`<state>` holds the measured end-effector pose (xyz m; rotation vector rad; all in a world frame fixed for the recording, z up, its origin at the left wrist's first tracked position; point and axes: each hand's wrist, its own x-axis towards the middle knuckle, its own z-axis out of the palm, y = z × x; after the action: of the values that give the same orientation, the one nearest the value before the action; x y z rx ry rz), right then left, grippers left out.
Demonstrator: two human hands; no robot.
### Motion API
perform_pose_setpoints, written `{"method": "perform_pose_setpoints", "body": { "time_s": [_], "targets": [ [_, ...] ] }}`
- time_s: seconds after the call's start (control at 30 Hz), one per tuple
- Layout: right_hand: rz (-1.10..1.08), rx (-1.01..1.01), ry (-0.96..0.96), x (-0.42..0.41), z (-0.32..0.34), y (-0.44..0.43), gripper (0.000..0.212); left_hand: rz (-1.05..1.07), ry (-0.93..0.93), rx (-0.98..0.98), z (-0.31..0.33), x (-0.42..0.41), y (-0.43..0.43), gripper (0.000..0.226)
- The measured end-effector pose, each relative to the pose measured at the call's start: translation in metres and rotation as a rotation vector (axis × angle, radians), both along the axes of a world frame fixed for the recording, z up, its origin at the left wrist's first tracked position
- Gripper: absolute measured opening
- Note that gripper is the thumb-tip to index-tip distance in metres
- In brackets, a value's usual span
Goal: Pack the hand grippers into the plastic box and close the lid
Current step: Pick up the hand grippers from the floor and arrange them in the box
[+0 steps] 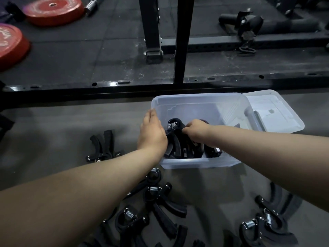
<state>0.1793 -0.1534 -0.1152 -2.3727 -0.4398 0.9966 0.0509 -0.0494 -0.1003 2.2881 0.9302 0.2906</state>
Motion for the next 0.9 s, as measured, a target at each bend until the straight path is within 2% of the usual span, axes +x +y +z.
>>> {"method": "perform_pose_setpoints", "body": {
  "time_s": [0.17, 0.27, 0.37, 0.4, 0.53, 0.63, 0.73, 0.83, 0.9],
  "targets": [
    [0.168, -0.084, -0.124, 0.008, 0.003, -0.008, 0.026, 0.008, 0.020, -0.006, 0.001, 0.000, 0.000, 0.061],
    [0.361, -0.184, -0.204, -0.002, 0.012, -0.008, 0.027, 0.008, 0.024, -0.010, 0.001, 0.000, 0.000, 0.064],
    [0.505, -0.262, -0.295, -0.012, 0.013, -0.005, 0.020, 0.010, 0.038, -0.006, 0.002, 0.000, -0.001, 0.065],
    [0.509, -0.271, -0.303, -0.013, 0.012, -0.004, 0.017, 0.010, 0.043, -0.005, 0.002, -0.001, -0.001, 0.065],
    [0.395, -0.238, -0.296, -0.015, 0.016, 0.005, 0.028, 0.014, 0.045, -0.006, 0.004, -0.001, -0.001, 0.067],
    [0.414, -0.251, -0.304, -0.017, 0.014, 0.004, 0.022, 0.015, 0.050, -0.008, 0.004, -0.001, -0.002, 0.068],
    [0.423, -0.293, -0.231, -0.022, 0.008, 0.002, 0.032, 0.015, 0.056, -0.003, 0.004, -0.002, -0.002, 0.070],
    [0.366, -0.265, -0.178, -0.024, 0.008, 0.003, 0.027, 0.012, 0.059, 0.004, 0.006, -0.002, -0.002, 0.071],
    [0.345, -0.241, -0.212, -0.023, 0.010, 0.003, 0.027, 0.008, 0.060, 0.009, 0.006, -0.002, -0.002, 0.071]
  ]
}}
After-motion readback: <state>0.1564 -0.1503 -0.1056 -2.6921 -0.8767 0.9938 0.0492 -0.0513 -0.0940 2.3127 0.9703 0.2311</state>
